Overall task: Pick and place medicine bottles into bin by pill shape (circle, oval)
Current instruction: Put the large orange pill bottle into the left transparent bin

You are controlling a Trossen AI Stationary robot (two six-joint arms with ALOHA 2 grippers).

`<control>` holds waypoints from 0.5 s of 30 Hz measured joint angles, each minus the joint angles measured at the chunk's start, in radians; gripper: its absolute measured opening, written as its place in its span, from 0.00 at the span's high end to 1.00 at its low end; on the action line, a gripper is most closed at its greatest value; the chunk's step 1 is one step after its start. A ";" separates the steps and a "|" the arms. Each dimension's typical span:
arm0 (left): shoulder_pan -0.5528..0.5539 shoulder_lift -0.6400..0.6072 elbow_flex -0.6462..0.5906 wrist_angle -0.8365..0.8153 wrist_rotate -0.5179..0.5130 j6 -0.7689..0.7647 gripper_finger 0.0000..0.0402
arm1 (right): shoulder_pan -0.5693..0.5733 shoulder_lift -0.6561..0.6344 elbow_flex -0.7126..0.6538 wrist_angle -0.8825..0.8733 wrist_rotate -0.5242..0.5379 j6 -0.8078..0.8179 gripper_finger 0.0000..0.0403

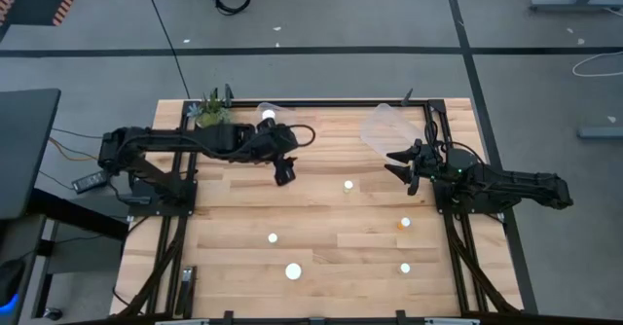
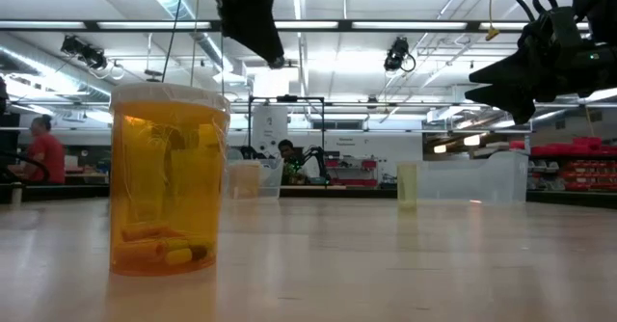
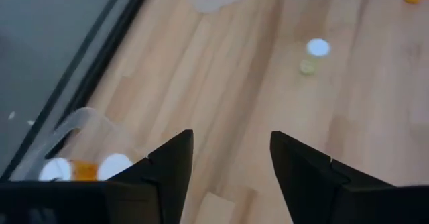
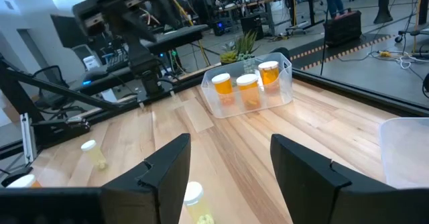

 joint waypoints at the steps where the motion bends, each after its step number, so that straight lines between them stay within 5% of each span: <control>1: -0.009 0.000 0.000 -0.007 0.020 -0.006 0.49 | 0.000 0.000 0.000 0.000 0.000 0.000 0.47; 7: -0.066 0.000 0.000 -0.052 0.194 -0.083 0.51 | 0.000 0.000 0.000 0.000 0.000 0.000 0.47; 15: -0.179 0.001 0.000 -0.127 0.202 -0.212 0.52 | 0.000 0.000 0.000 0.000 0.000 0.000 0.47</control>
